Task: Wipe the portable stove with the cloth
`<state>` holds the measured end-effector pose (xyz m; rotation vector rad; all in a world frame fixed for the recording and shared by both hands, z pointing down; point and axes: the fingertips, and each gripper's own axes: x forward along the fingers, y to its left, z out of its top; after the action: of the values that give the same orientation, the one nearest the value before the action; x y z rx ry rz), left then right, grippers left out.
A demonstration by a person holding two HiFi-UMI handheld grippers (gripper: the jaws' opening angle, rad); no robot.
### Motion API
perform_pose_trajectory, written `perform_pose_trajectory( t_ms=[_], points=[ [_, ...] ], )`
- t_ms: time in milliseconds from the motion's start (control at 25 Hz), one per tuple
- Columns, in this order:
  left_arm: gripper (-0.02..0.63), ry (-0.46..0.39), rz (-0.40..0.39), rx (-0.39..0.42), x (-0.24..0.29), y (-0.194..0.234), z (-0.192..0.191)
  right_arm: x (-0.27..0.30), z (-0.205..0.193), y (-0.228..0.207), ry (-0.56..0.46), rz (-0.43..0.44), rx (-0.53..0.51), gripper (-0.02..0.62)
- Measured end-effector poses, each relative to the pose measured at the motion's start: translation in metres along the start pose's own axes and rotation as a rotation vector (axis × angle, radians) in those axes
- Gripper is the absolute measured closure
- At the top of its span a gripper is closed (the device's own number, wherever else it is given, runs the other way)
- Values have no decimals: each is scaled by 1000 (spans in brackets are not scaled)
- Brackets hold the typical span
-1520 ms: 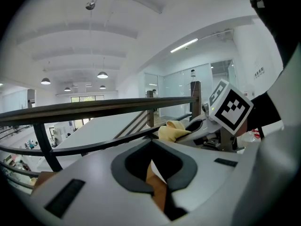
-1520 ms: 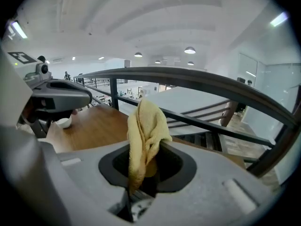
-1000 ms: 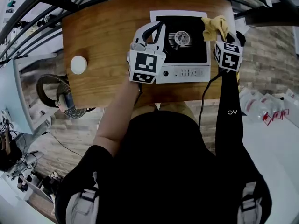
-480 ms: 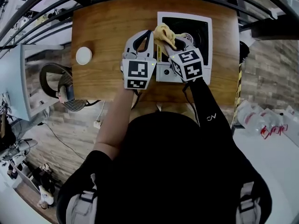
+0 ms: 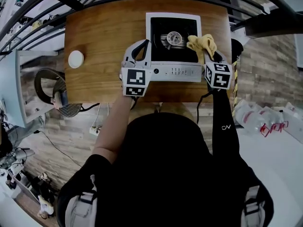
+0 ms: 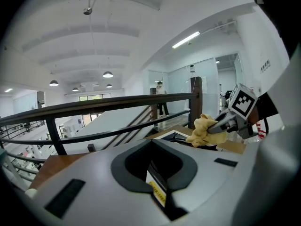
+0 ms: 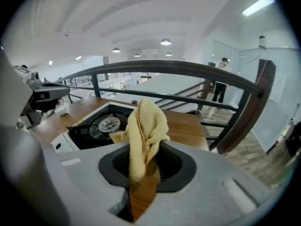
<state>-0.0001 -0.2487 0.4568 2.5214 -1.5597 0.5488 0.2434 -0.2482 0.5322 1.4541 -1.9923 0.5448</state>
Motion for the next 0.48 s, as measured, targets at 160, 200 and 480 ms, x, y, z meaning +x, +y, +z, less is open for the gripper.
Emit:
perform_pose_trajectory(
  t_ms=[160, 200, 480],
  points=[
    [600, -16, -19, 14, 1, -16, 7, -19, -5, -32, -16, -82, 26, 515],
    [601, -19, -21, 18, 0, -17, 8, -24, 3, -29, -48, -71, 26, 515],
    [600, -9, 30, 17, -25, -5, 0, -44, 64, 115, -255, 279, -64, 515]
  ],
)
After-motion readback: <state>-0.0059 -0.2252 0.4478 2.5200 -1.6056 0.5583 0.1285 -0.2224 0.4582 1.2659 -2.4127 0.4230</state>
